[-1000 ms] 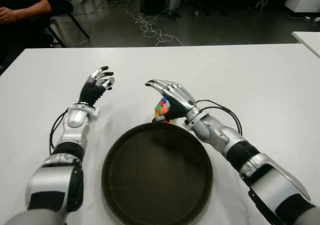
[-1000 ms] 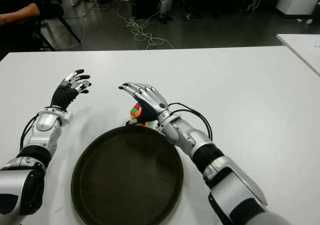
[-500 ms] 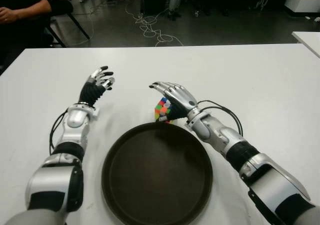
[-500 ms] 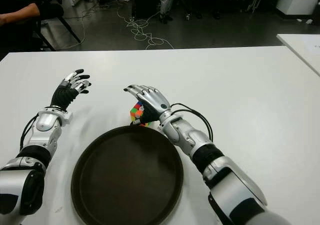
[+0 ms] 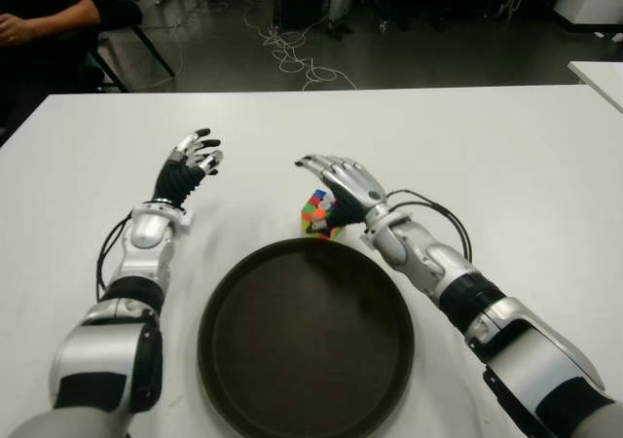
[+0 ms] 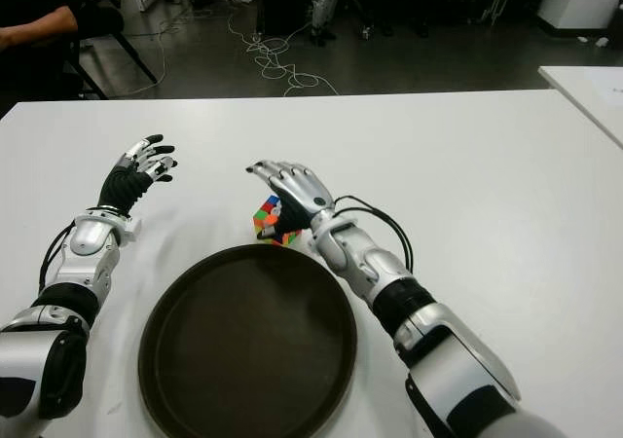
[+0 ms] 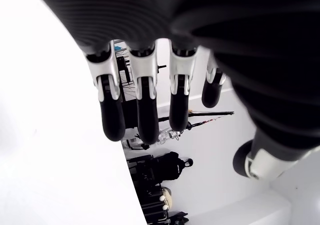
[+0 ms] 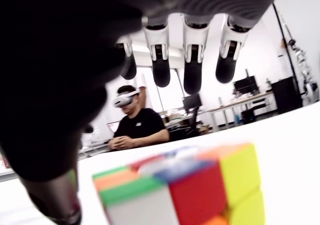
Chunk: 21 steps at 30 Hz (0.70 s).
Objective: Pick up the Rubik's Cube and put it in the plate
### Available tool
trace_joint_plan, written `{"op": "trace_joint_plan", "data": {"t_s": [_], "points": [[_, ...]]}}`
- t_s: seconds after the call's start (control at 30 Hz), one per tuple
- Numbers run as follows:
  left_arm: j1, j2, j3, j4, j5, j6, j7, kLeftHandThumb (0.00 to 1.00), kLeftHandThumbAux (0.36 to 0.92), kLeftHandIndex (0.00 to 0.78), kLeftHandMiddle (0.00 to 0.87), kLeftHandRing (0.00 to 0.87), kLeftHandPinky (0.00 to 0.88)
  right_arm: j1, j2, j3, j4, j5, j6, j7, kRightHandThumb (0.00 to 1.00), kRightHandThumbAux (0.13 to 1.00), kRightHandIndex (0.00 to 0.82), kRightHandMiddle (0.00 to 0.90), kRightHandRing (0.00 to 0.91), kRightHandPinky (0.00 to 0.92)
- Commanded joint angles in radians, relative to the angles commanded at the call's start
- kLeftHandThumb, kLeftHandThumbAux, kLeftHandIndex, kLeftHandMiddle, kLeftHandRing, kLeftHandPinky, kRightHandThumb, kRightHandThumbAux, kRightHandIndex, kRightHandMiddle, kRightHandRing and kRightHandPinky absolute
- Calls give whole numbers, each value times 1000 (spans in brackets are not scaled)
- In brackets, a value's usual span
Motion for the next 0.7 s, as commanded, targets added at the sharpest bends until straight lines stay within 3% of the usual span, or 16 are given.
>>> {"op": "trace_joint_plan", "data": {"t_s": [0.4,0.7], "points": [[1,1,-1,-1,0,-11,-8,147,567,144,232,268,312,40,0,7,-136,-31,158,57,0,798,84,103,118,108],[-1,4,-9,2,11,-8,2,139,550,135,217,260,313,45,-2,8,-148,-40,190,37,0,804,96,112,132,150]]}}
